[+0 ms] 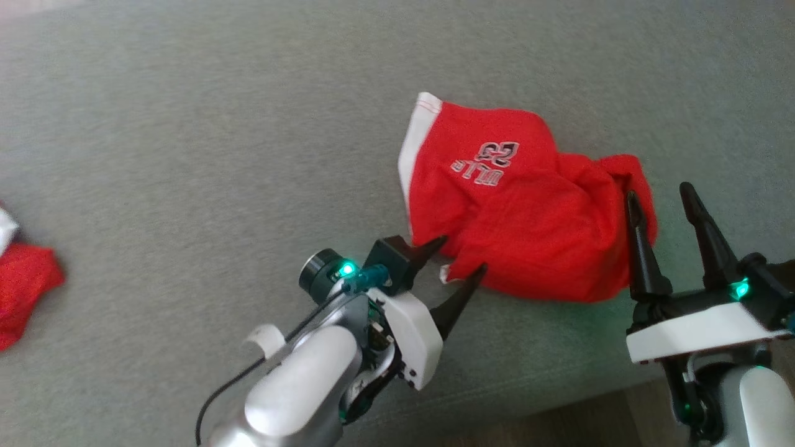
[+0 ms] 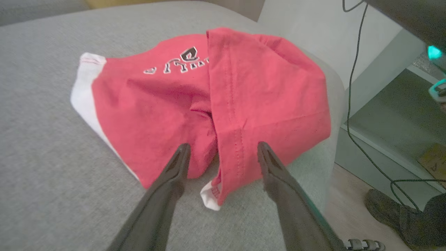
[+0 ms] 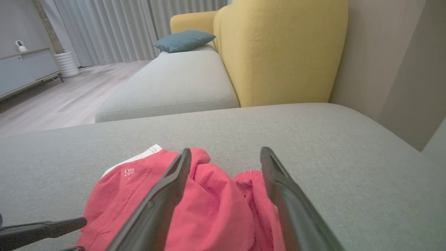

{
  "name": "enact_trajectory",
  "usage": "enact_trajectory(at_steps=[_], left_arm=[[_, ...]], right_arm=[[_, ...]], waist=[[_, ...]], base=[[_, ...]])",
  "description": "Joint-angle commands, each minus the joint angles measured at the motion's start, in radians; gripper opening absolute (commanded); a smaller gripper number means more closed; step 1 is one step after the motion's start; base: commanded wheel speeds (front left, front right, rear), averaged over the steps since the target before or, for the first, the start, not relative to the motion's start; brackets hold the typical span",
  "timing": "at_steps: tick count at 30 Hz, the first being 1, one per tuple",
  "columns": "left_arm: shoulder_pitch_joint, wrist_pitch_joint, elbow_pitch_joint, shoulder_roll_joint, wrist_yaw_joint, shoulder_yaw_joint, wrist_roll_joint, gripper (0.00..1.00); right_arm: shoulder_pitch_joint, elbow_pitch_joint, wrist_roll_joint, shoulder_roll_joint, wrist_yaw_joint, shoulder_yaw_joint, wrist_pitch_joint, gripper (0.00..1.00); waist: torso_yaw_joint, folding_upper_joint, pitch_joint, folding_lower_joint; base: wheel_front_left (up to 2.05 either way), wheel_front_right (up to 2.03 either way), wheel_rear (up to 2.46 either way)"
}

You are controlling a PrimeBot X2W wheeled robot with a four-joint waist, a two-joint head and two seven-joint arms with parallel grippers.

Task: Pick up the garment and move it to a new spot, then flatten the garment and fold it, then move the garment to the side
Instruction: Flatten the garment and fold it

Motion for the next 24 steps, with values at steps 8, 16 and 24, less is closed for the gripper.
enact_trajectory(at_steps=[8,16,24], left_arm=[[-0.093,-0.067,-0.016,-0.008,-0.025,-0.025,-0.121,0.00],[-0.138,-0.194,-0.169,-0.008,0.016,0.025,-0.149,0.00],[-0.165,-0.267,-0.284,0.050,0.179,0.223,-0.090,0.00]], right_arm=[[-0.019,-0.002,0.025,0.011,0.004,0.002,-0.030,1.00],[-0.013,0.007,0.034,0.016,0.004,-0.015,-0.030,1.00],[0.000,0.008,0.049,0.019,0.004,-0.023,-0.028,1.00]], waist=[[-0.041,0.0000,0.017,0.0000],[-0.014,0.0000,-0.014,0.0000],[-0.006,0.0000,-0.033,0.0000]], base=[[0.00,0.00,0.00],[0.00,0.00,0.00],[0.00,0.00,0.00]])
